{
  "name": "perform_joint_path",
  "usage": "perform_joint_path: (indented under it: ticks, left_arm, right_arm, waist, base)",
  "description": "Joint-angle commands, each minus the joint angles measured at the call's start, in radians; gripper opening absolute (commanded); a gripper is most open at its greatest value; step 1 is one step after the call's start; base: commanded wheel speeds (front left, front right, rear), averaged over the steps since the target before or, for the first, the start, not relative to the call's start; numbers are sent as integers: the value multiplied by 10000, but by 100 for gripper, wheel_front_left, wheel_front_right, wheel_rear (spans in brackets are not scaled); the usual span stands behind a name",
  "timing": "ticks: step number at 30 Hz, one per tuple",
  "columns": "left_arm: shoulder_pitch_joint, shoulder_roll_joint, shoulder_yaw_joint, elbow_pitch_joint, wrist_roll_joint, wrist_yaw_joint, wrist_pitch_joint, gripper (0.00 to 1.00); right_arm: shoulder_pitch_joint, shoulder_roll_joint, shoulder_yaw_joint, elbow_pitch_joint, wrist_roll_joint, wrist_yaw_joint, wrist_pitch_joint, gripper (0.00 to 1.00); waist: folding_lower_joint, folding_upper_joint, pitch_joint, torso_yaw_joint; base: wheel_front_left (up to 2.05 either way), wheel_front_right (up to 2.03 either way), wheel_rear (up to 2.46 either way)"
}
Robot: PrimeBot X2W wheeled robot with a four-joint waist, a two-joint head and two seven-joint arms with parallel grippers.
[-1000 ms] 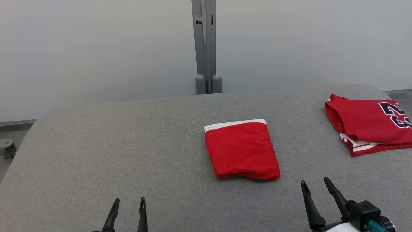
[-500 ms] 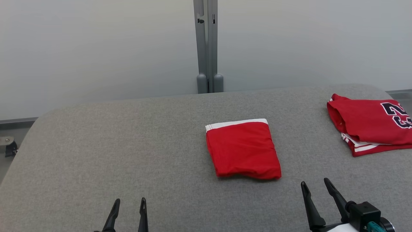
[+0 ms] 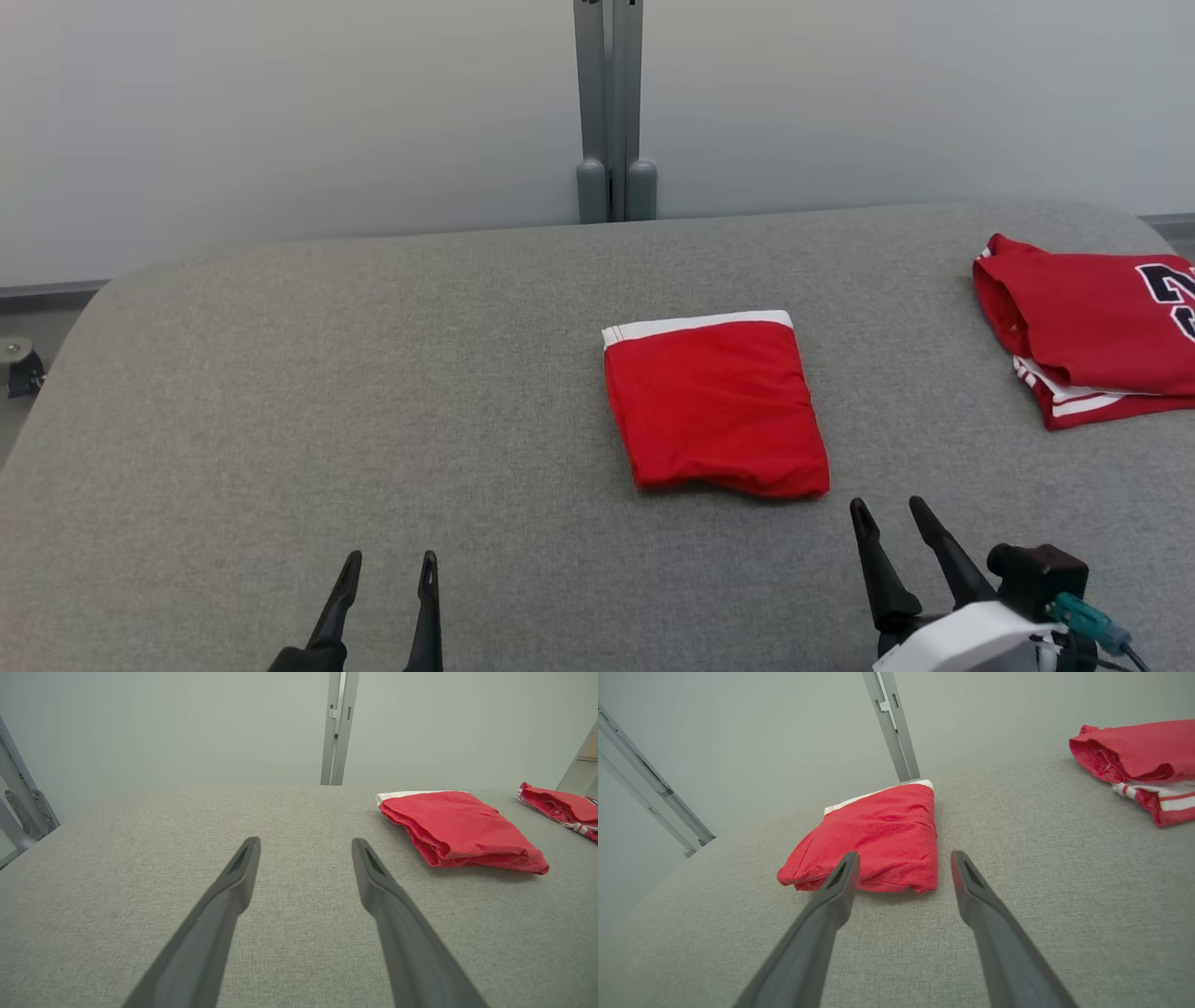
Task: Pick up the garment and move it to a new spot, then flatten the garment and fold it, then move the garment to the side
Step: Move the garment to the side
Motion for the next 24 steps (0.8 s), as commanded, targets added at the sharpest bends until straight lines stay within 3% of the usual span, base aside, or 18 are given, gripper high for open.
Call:
perform_joint_path:
  ticks: [1, 6, 12, 18, 24]
  left_arm:
    - [-231, 22, -57, 28, -1, -50, 4, 100]
    - [-455, 23, -303, 215, -4, -131, 2, 100]
    - [-833, 23, -550, 405, -110, -167, 2, 100]
    - [-1309, 23, -731, 456, -123, -303, 2, 100]
    - [-1801, 23, -914, 490, -182, -421, 2, 100]
  right_arm:
    - [-372, -171, 248, 286, 377, 3, -24, 100]
    - [-1715, -950, 1557, 1468, 2456, 3, 510, 100]
    - [-3106, -1977, 2029, 2155, 4943, 3, 1913, 100]
    - [-4412, -2480, 1946, 3300, 6043, 4, 2704, 100]
    - [-5517, -2462, 2174, 4258, 6261, 3, 2979, 100]
  waist:
    - [0, 0, 281, 61]
    - [0, 0, 532, 270]
    - [0, 0, 957, 573]
    - [0, 0, 1664, 943]
    - [0, 0, 2404, 1242]
  base:
    - [0, 0, 0]
    - [0, 0, 0]
    - [0, 0, 0]
    - [0, 0, 0]
    - [0, 0, 0]
